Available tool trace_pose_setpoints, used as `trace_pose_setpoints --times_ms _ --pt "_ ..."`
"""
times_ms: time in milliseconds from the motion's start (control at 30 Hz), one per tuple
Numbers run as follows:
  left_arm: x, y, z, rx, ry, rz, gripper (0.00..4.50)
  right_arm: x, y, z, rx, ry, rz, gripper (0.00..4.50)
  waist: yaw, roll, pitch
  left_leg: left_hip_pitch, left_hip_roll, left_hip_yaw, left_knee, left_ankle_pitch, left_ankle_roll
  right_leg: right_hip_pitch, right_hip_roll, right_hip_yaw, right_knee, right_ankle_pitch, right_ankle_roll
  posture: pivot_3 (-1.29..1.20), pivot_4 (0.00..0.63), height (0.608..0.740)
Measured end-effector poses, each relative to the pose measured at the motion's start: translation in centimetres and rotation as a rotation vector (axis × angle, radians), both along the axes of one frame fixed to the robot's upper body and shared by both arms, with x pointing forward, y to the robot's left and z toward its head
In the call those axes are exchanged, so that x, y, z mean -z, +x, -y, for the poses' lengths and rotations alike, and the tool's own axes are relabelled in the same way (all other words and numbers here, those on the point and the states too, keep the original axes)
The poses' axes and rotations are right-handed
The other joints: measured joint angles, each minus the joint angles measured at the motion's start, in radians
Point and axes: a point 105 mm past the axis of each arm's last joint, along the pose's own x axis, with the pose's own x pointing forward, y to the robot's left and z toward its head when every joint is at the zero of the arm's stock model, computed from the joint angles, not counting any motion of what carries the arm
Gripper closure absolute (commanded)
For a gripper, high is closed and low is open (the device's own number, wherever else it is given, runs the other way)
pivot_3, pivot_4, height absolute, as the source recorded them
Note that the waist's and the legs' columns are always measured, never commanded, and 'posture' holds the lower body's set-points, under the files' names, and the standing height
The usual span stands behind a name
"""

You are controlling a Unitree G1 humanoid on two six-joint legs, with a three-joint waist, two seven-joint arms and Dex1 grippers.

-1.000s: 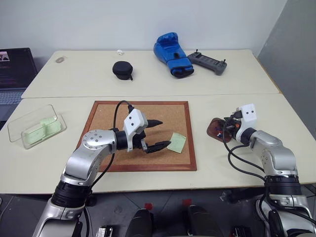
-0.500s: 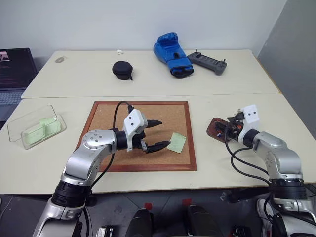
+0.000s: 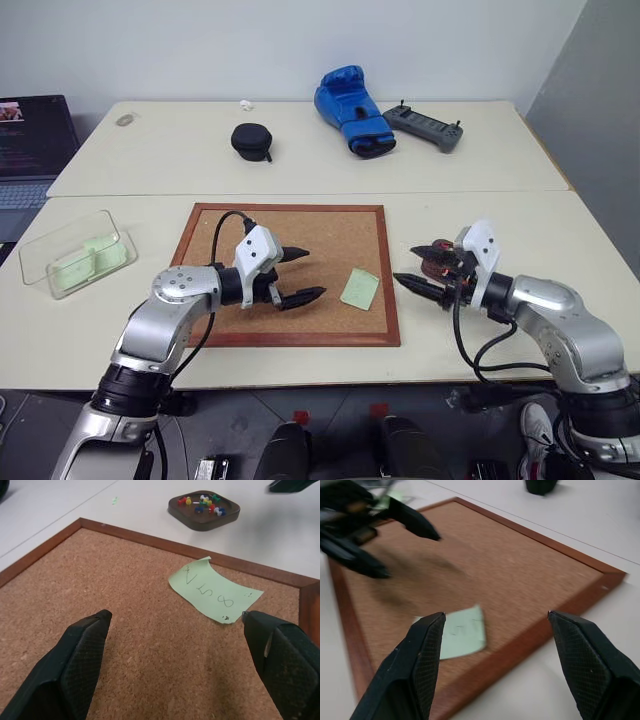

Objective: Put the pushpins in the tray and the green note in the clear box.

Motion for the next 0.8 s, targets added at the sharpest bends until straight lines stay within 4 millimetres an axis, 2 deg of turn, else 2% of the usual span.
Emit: trace_pose_setpoints --times_ms 167,267,333,400,633,800 --pt "0.4 2.4 1.6 0.053 0.004 0.011 0.04 -0.3 -1.3 -0.3 -0.047 -0.015 0.001 1.04 0.000 -0.001 0.001 0.000 -0.002 0.000 0.000 0.000 0.000 0.000 0.001 -0.001 0.000 0.000 0.000 0.00 0.150 0.740" --pt "0.6 4.0 3.2 0.111 0.021 0.023 0.04 0.1 -1.6 0.1 -0.025 -0.027 -0.014 0.61 0.000 -0.001 0.001 0.000 -0.002 0.000 0.000 0.000 0.000 0.000 0.002 -0.001 0.000 0.000 0.000 0.00 0.150 0.740" --pt "0.9 4.4 4.2 0.159 0.034 0.025 0.04 0.1 -1.9 0.1 -0.019 -0.029 -0.013 0.16 -0.001 -0.001 0.001 -0.001 -0.002 0.000 0.000 0.000 0.000 0.000 0.002 0.000 0.000 0.000 0.000 0.00 0.150 0.740" --pt "1.2 4.9 5.2 0.209 0.049 0.026 0.04 0.0 -2.3 0.2 -0.005 -0.027 -0.009 0.04 -0.004 -0.002 0.001 -0.001 -0.002 0.000 0.000 0.000 0.000 -0.001 0.002 0.000 0.000 0.000 0.000 0.00 0.150 0.740" --pt "1.8 5.2 6.7 0.312 0.093 0.023 0.04 -0.9 -3.4 0.4 0.036 -0.012 0.007 0.04 -0.005 -0.002 0.001 -0.001 -0.002 0.000 0.000 0.000 0.000 -0.001 0.002 0.000 0.000 0.000 0.000 0.00 0.150 0.740" --pt "2.3 4.7 6.8 0.384 0.117 -0.004 0.04 -1.0 -3.8 0.4 0.061 -0.012 0.006 0.04 -0.006 -0.003 0.002 -0.001 -0.002 0.000 0.000 0.000 0.000 -0.001 0.002 0.000 0.000 0.000 0.000 0.00 0.150 0.740"
